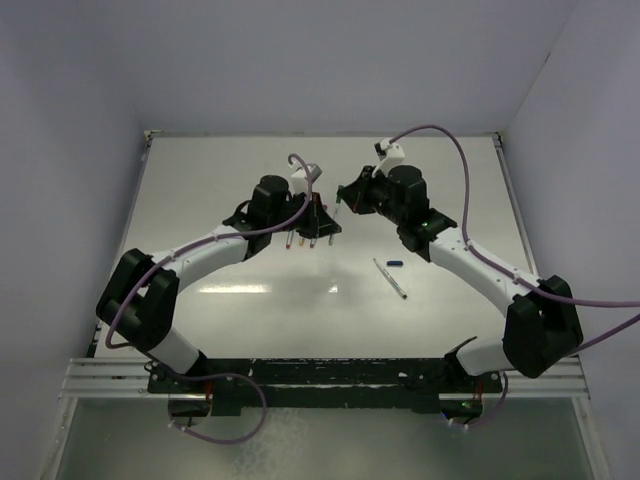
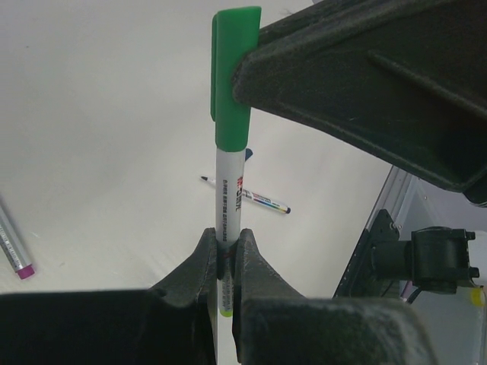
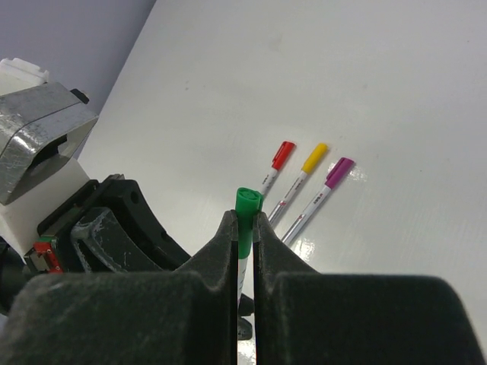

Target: Insert the pens into the pen caps

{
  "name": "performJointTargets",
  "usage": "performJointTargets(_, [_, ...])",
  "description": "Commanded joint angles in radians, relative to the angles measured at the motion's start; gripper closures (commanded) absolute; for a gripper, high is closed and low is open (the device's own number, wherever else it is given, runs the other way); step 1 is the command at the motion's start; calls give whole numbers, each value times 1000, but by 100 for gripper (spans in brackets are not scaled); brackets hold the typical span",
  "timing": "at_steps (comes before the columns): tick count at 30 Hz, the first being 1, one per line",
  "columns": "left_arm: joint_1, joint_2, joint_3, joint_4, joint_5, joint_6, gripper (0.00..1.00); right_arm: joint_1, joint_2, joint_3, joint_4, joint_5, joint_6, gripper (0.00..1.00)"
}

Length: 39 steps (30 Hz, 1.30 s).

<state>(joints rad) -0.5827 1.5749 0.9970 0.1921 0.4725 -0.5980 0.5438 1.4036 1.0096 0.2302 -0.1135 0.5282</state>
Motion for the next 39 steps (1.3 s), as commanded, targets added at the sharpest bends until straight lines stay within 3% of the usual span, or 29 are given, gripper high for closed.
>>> performJointTargets(1, [50, -6, 117, 170, -91, 33, 100, 67, 8, 21, -227, -96, -12, 100])
performJointTargets(5, [49, 15, 75, 66, -74, 60, 100, 67, -21, 57, -162, -20, -15, 70])
performJointTargets(9, [49, 47, 24, -24, -66, 89, 100, 67, -70, 104, -134, 122, -27, 59])
performJointTargets(14, [49, 130, 24, -124, -74, 96, 100, 68, -139, 138, -187, 270, -101, 57])
performJointTargets(22, [32, 316, 198, -237, -42, 85, 100, 68, -173, 127, -350, 452, -124, 57])
performJointTargets(29, [32, 410, 260, -220, -6, 19, 96, 67, -157, 78, -399, 464, -53, 57])
performJointTargets(39, [32, 466, 334, -284, -64, 9, 90, 67, -143, 50, -397, 464, -38, 57])
